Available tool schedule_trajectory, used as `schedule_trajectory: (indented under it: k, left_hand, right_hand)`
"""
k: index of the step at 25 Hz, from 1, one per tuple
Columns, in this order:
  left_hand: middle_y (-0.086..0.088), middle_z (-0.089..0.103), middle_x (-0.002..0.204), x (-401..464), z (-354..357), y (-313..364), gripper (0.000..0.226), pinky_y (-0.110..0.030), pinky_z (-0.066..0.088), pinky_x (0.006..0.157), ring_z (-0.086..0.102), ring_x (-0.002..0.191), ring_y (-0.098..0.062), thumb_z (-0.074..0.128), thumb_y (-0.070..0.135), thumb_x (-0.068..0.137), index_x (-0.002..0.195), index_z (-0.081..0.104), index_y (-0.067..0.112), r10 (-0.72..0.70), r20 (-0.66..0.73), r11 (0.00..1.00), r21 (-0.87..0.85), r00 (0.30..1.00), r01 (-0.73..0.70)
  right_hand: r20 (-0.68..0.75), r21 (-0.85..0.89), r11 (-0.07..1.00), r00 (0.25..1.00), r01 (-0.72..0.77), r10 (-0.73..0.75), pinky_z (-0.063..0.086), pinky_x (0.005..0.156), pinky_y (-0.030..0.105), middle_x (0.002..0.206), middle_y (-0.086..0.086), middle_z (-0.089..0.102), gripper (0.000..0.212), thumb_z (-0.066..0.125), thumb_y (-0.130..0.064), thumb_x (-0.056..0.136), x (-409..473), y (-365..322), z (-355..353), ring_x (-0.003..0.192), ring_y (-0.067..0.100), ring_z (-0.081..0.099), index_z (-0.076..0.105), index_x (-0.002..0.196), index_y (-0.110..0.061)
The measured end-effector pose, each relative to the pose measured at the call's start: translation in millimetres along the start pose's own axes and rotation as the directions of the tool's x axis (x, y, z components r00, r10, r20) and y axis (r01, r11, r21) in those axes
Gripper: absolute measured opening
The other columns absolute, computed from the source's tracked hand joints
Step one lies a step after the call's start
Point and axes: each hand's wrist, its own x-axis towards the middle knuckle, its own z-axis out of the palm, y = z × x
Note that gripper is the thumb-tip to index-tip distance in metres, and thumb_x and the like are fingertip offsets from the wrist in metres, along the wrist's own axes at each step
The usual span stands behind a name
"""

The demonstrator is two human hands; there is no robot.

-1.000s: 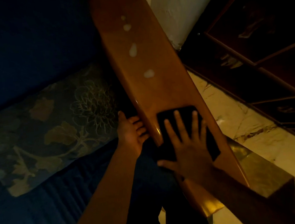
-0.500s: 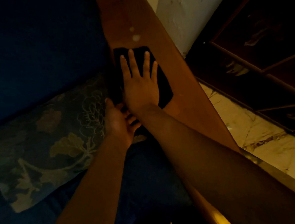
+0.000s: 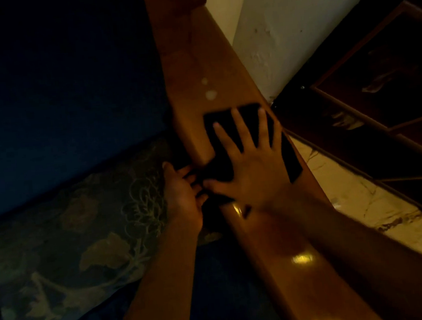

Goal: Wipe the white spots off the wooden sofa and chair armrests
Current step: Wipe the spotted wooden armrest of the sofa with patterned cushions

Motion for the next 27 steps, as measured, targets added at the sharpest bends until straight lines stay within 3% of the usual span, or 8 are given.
schedule_trajectory:
  k: [5, 10, 12, 13, 16, 19, 23, 27]
  left_hand:
    - [-0.012, 0.070, 0.129, 14.4, 25.0, 36.1, 0.071, -0.048, 0.050, 0.103, 0.068, 0.110, -0.028, 0.032, 0.069, 0.099, 0.139, 0.059, 0.017, 0.009, -0.001, 1.000, 0.028, 1.000, -0.009]
    - [-0.011, 0.060, 0.143, 24.6, 31.7, 50.5, 0.072, -0.055, 0.042, 0.113, 0.059, 0.126, -0.033, 0.031, 0.071, 0.098, 0.149, 0.049, 0.024, 0.007, -0.062, 0.998, 0.056, 0.998, -0.004]
    - [-0.010, 0.060, 0.144, 26.5, 33.1, 51.8, 0.072, -0.054, 0.042, 0.114, 0.059, 0.126, -0.032, 0.031, 0.072, 0.097, 0.149, 0.049, 0.025, 0.000, -0.059, 0.999, 0.044, 0.998, 0.003]
    - [-0.010, 0.061, 0.143, 28.1, 33.1, 51.1, 0.072, -0.053, 0.042, 0.114, 0.060, 0.125, -0.031, 0.031, 0.073, 0.096, 0.148, 0.050, 0.026, -0.013, -0.061, 0.999, 0.043, 0.998, 0.016]
    - [-0.010, 0.066, 0.136, 31.0, 34.2, 44.5, 0.065, -0.052, 0.043, 0.113, 0.064, 0.116, -0.031, 0.031, 0.075, 0.095, 0.126, 0.064, 0.029, -0.008, -0.079, 1.000, 0.027, 0.997, 0.010]
    - [-0.015, 0.068, 0.132, 28.3, 32.6, 35.5, 0.068, -0.053, 0.043, 0.113, 0.065, 0.116, -0.035, 0.032, 0.074, 0.095, 0.127, 0.066, 0.024, 0.022, -0.135, 1.000, 0.025, 0.991, -0.018]
    - [-0.009, 0.069, 0.129, 18.4, 41.0, 43.1, 0.056, -0.050, 0.044, 0.112, 0.065, 0.110, -0.028, 0.029, 0.072, 0.098, 0.109, 0.065, 0.030, 0.070, -0.202, 0.995, 0.087, 0.977, -0.053]
    - [-0.012, 0.067, 0.131, 10.9, 71.0, 49.9, 0.070, -0.039, 0.046, 0.103, 0.065, 0.110, -0.032, 0.029, 0.070, 0.099, 0.135, 0.061, 0.020, 0.174, -0.341, 0.980, 0.154, 0.924, -0.128]
  right_hand:
    - [0.171, 0.376, 0.848, 0.927, -0.374, 0.333, 0.042, 0.109, 0.058, 0.164, 0.012, 0.032, 0.122, 0.034, -0.104, 0.065, 175.2, 30.7, -18.5, 0.138, 0.044, 0.044, 0.010, 0.162, -0.035]
    - [0.434, 0.815, 0.189, 0.793, -0.548, 0.428, 0.058, 0.095, 0.042, 0.125, 0.002, 0.066, 0.067, 0.056, -0.063, 0.097, 174.0, 74.3, -27.7, 0.118, 0.029, 0.066, 0.056, 0.143, -0.014]
    - [0.421, 0.787, 0.292, 0.819, -0.543, 0.389, 0.064, 0.083, 0.047, 0.145, 0.000, 0.056, 0.075, 0.057, -0.068, 0.094, 108.7, 70.9, -34.8, 0.120, 0.016, 0.066, 0.039, 0.156, -0.031]
    - [0.315, 0.710, 0.534, 0.885, -0.459, 0.342, 0.060, 0.088, 0.048, 0.155, -0.002, 0.046, 0.083, 0.054, -0.076, 0.091, 73.6, 64.6, -37.2, 0.128, 0.010, 0.059, 0.024, 0.160, -0.041]
    - [0.120, 0.144, 0.981, 0.987, -0.127, 0.110, 0.027, 0.114, 0.067, 0.172, 0.018, 0.011, 0.115, 0.028, -0.099, 0.076, 14.1, 29.9, -22.8, 0.153, 0.046, 0.021, 0.010, 0.165, -0.030]
    - [0.166, 0.116, 0.958, 0.956, -0.262, 0.242, 0.011, 0.117, 0.073, 0.172, 0.021, -0.005, 0.138, 0.019, -0.110, 0.056, 78.3, -7.1, -26.4, 0.153, 0.056, 0.004, 0.000, 0.165, -0.027]
    - [0.269, 0.493, 0.775, 0.917, -0.395, 0.296, 0.048, 0.105, 0.057, 0.156, 0.013, 0.041, 0.145, 0.059, -0.102, 0.048, 205.1, 23.9, -49.5, 0.134, 0.039, 0.050, 0.008, 0.162, -0.030]
    - [0.431, 0.745, 0.536, 0.900, -0.398, 0.070, 0.062, 0.086, 0.034, 0.114, -0.003, 0.077, 0.076, 0.086, -0.072, 0.058, 253.4, 65.6, -49.2, 0.103, 0.015, 0.075, 0.073, 0.119, -0.028]
